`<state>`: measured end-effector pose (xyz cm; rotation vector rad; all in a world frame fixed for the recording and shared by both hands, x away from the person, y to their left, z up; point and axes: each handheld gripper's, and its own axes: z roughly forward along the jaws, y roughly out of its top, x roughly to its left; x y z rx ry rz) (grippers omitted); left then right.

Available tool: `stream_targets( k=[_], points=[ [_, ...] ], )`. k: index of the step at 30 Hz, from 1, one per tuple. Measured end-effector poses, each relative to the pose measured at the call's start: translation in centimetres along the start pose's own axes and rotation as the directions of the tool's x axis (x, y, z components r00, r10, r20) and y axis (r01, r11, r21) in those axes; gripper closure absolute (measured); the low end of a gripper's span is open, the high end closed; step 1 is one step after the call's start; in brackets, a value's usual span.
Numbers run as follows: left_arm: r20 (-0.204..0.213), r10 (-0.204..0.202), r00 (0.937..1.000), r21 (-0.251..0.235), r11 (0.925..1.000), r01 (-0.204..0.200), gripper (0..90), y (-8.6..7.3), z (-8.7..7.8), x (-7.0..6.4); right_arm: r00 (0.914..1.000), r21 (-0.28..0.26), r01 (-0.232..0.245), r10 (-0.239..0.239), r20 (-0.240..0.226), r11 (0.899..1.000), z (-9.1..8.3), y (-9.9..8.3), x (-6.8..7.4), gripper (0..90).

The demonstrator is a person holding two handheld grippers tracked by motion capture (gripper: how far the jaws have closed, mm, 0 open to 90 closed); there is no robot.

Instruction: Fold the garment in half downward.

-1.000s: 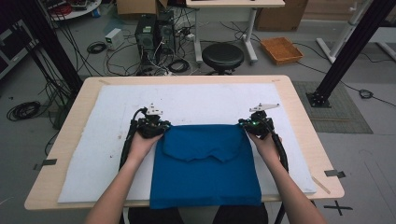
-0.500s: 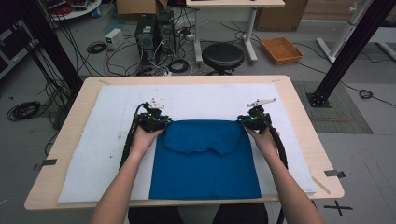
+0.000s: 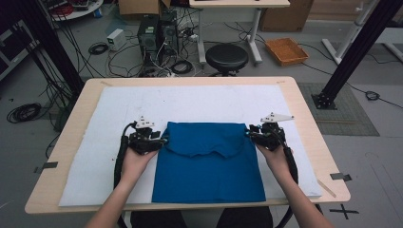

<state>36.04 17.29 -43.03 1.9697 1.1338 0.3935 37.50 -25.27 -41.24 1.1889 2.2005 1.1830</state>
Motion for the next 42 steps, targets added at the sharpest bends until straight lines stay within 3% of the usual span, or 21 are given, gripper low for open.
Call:
stream_targets(
  k=[6, 13, 21, 26, 32, 40, 42],
  points=[
    [0.022, -0.022, 0.9995, 0.025, 0.9995, 0.022, 63.3, -0.7, 0.7, -0.8, 0.9966, 0.02, -0.079, 0.08, -0.023, 0.997, -0.3, -1.9, 0.8, 66.8],
    [0.028, -0.041, 0.9988, 0.028, 0.9988, 0.04, 73.7, -0.7, 1.0, -0.8, 0.9806, 0.053, -0.18, 0.184, -0.068, 0.982, -0.1, -3.1, 0.8, 66.8],
    [0.035, -0.027, 0.999, 0.03, 0.9992, 0.026, 78.0, -0.8, 1.2, -1.2, 0.9867, 0.101, -0.139, 0.147, -0.07, 0.985, 1.0, -3.3, 2.1, 66.7],
    [0.046, -0.03, 0.9985, 0.011, 0.9995, 0.029, 87.8, -0.8, 1.0, -1.1, 0.9922, 0.14, -0.091, 0.101, -0.073, 0.986, 1.8, -3.3, 2.6, 85.2],
    [0.053, -0.039, 0.9978, -0.022, 0.9989, 0.04, 89.1, -0.7, 0.6, -1.1, 0.9929, 0.093, -0.084, 0.091, -0.077, 0.992, 0.8, -2.9, 2.4, 87.9],
    [0.065, -0.041, 0.997, -0.013, 0.9991, 0.042, 88.2, -0.9, 0.3, -1.0, 0.9909, 0.095, -0.103, 0.111, -0.076, 0.99, 0.6, -3.2, 1.9, 86.0],
    [0.05, -0.056, 0.9972, 0.002, 0.9984, 0.056, 74.6, -1.1, 0.5, -1.0, 0.991, 0.094, -0.105, 0.112, -0.074, 0.99, 0.6, -3.2, 1.9, 82.8]
  ],
)
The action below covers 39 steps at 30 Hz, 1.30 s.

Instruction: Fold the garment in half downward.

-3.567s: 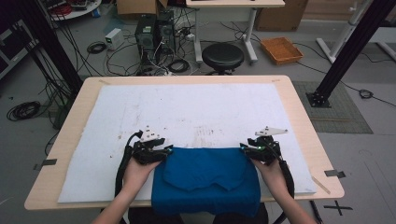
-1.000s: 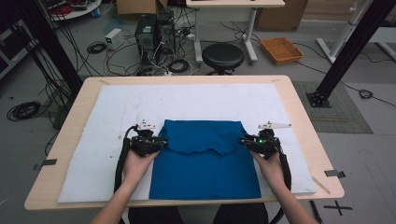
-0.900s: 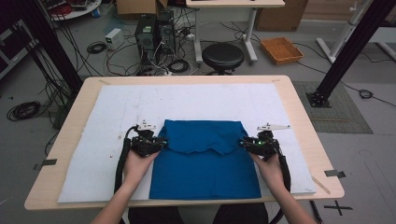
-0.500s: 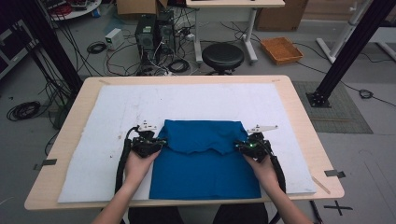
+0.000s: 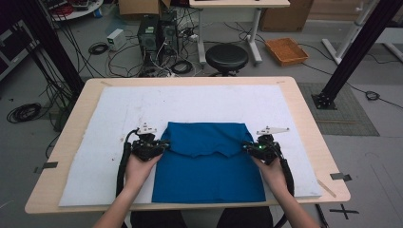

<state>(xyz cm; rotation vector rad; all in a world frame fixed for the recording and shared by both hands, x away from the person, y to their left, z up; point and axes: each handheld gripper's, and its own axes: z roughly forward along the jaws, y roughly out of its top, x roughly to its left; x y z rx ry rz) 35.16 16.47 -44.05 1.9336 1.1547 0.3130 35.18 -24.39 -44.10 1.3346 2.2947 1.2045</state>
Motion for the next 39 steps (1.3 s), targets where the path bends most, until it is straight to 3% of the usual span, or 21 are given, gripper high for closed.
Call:
stream_targets(
  k=[5, 7, 11, 20, 24, 26, 29, 31, 33, 37, 39],
  points=[
    [0.007, -0.013, 0.9999, 0.011, 0.9999, 0.013, 68.3, -0.1, 0.3, -0.1, 0.9998, -0.004, -0.02, 0.02, 0.006, 1.0, 0.0, -0.1, -0.2, 74.8],
    [0.015, 0.0, 0.9999, 0.017, 0.9998, 0.0, 72.4, -0.1, 0.5, -0.2, 0.9998, 0.003, -0.017, 0.017, 0.007, 1.0, 0.2, -0.1, -0.2, 75.1],
    [0.009, 0.045, 0.9989, 0.007, 0.999, -0.045, 87.2, 0.0, 0.5, -0.7, 0.9999, 0.026, 0.016, -0.016, -0.001, 1.0, 0.6, -0.2, 0.3, 86.9],
    [0.032, 0.054, 0.998, -0.036, 0.998, -0.053, 89.6, 0.5, -0.3, -1.2, 0.9997, -0.004, 0.007, -0.007, -0.023, 1.0, -0.5, 0.2, 0.2, 88.6],
    [0.039, 0.041, 0.9984, -0.021, 0.999, -0.04, 89.4, 0.4, -0.4, -0.9, 0.9998, -0.005, -0.009, 0.009, -0.02, 1.0, -0.9, 0.0, -0.2, 88.4],
    [0.02, 0.005, 0.9998, -0.008, 1.0, -0.005, 74.3, 0.3, -0.1, -0.7, 0.9997, 0.0, -0.014, 0.014, -0.02, 1.0, -0.8, -0.1, -0.4, 88.2],
    [0.02, -0.004, 0.9998, 0.011, 0.9999, 0.004, 66.8, 0.2, 0.2, -0.6, 0.9998, -0.001, -0.011, 0.011, -0.018, 1.0, -0.7, 0.0, -0.3, 88.1],
    [0.013, 0.005, 0.9999, 0.024, 0.9997, -0.005, 66.6, 0.2, 0.4, -0.7, 0.9998, -0.003, -0.006, 0.006, -0.017, 1.0, -0.7, 0.0, -0.2, 88.1],
    [0.002, 0.015, 0.9999, 0.036, 0.9992, -0.015, 70.0, 0.2, 0.8, -0.9, 0.9999, -0.003, -0.004, 0.004, -0.016, 1.0, -0.7, 0.0, -0.2, 88.1],
    [-0.002, 0.055, 0.9985, 0.039, 0.9977, -0.055, 85.4, 0.2, 1.0, -1.1, 0.9999, -0.001, -0.008, 0.008, -0.012, 1.0, -0.6, -0.1, -0.4, 88.2],
    [0.007, 0.059, 0.9982, 0.031, 0.9977, -0.06, 87.7, 0.2, 0.9, -1.1, 0.9999, -0.001, -0.007, 0.007, -0.013, 1.0, -0.7, -0.1, -0.4, 88.2]
  ],
)
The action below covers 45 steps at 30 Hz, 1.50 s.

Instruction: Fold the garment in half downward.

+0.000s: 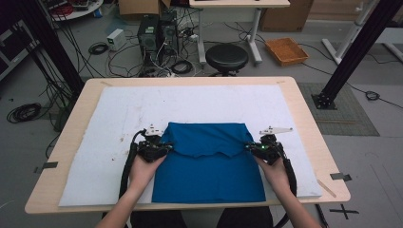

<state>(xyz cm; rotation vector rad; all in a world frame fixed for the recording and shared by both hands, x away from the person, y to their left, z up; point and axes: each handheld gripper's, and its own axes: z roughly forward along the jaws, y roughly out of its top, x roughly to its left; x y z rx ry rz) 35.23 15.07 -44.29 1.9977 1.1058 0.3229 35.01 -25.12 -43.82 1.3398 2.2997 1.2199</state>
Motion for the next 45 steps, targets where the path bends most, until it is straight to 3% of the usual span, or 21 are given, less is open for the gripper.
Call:
stream_targets(
  k=[8, 14, 17, 20, 24, 28, 31, 36, 45],
  points=[
    [0.028, -0.009, 0.9996, -0.051, 0.9986, 0.011, 88.2, 0.5, -1.8, 0.0, 1.0, -0.01, -0.004, 0.004, -0.008, 1.0, -0.7, 0.1, 0.0, 88.4],
    [0.059, 0.024, 0.998, -0.078, 0.9968, -0.02, 88.2, 0.7, -3.8, -0.9, 0.9997, -0.016, 0.001, -0.002, -0.025, 1.0, -3.0, -0.1, 0.6, 88.9],
    [0.061, 0.04, 0.9973, -0.066, 0.9972, -0.036, 88.2, 0.6, -4.0, -1.4, 0.9994, -0.014, 0.019, -0.02, -0.027, 1.0, -3.7, -0.5, 0.8, 88.6],
    [0.06, 0.038, 0.9975, -0.046, 0.9983, -0.036, 88.2, 0.5, -3.5, -1.1, 0.9998, -0.012, 0.008, -0.008, -0.019, 1.0, -3.1, -0.6, 0.7, 81.4],
    [0.054, 0.022, 0.9983, -0.052, 0.9985, -0.02, 88.2, 0.5, -3.0, -0.9, 0.9998, 0.019, 0.008, -0.008, 0.017, 1.0, -1.0, -0.3, 0.9, 71.5],
    [0.049, 0.017, 0.9986, -0.044, 0.9989, -0.015, 88.2, 0.4, -2.8, -0.7, 0.9981, 0.064, 0.02, -0.024, 0.058, 0.998, 0.8, 0.0, 1.1, 73.4],
    [0.049, 0.018, 0.9986, -0.046, 0.9988, -0.016, 88.2, 0.2, -2.8, -0.5, 0.9972, 0.062, 0.038, -0.042, 0.062, 0.997, 0.9, 0.0, 1.2, 88.1],
    [0.06, 0.013, 0.9981, -0.057, 0.9983, -0.01, 88.2, 0.2, -3.1, -0.4, 0.9959, 0.041, 0.052, -0.055, 0.072, 0.998, -0.2, -0.1, 1.4, 89.3],
    [0.114, 0.029, 0.9931, -0.091, 0.9957, -0.019, 88.3, 0.1, -5.3, -1.2, 0.9984, 0.006, 0.057, -0.057, -0.001, 0.998, -4.0, -1.0, 2.8, 89.2]
  ],
)
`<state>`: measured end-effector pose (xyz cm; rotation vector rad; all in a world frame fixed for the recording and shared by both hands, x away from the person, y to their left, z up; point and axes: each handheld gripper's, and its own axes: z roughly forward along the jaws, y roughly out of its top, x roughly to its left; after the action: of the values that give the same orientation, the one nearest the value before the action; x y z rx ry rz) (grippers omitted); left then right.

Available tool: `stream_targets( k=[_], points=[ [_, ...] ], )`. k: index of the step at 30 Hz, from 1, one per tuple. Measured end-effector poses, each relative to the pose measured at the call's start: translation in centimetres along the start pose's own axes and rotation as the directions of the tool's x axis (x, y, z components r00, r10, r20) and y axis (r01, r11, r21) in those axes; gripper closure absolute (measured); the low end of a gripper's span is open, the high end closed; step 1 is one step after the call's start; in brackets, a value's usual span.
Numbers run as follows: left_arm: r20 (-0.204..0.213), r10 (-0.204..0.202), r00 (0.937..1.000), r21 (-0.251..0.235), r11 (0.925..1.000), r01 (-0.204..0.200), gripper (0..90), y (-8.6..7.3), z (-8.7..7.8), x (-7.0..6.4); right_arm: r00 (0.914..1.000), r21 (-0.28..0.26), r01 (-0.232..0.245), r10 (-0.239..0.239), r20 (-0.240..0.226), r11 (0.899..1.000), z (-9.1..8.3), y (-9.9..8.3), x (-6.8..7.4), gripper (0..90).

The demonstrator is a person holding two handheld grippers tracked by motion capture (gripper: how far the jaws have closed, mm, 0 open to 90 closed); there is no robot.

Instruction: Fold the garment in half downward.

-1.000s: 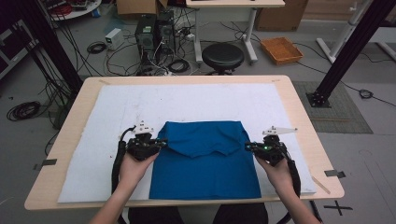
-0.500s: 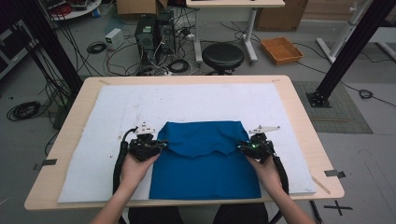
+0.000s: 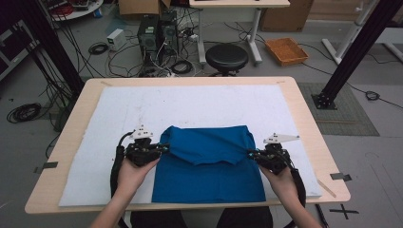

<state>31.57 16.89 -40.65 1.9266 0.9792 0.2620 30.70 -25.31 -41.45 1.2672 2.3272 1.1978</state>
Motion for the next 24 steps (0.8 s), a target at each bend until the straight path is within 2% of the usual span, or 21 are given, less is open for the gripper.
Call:
stream_targets(
  k=[8, 14, 18, 20, 24],
  points=[
    [0.051, 0.04, 0.9979, 0.022, 0.9989, -0.042, 88.2, -2.1, -2.8, -2.8, 0.9988, -0.003, 0.031, -0.031, -0.039, 1.0, -2.9, -2.1, 2.5, 89.1],
    [0.085, 0.062, 0.9944, 0.052, 0.9964, -0.067, 88.2, -4.2, -4.2, -5.0, 0.9975, 0.019, 0.055, -0.054, -0.045, 0.998, -4.4, -4.3, 4.1, 89.1],
    [0.1, 0.068, 0.9927, 0.079, 0.9939, -0.076, 88.2, -5.0, -4.5, -5.6, 0.9973, 0.035, 0.057, -0.055, -0.048, 0.998, -4.9, -5.4, 4.7, 89.0],
    [0.093, 0.072, 0.9931, 0.09, 0.9927, -0.081, 88.2, -5.3, -4.6, -5.6, 0.9971, 0.036, 0.059, -0.057, -0.051, 0.998, -5.0, -5.8, 4.9, 89.0],
    [0.085, 0.054, 0.9949, 0.103, 0.9927, -0.063, 88.2, -5.8, -4.6, -5.2, 0.9957, 0.05, 0.081, -0.079, -0.049, 0.995, -5.0, -6.5, 5.6, 88.8]
  ],
)
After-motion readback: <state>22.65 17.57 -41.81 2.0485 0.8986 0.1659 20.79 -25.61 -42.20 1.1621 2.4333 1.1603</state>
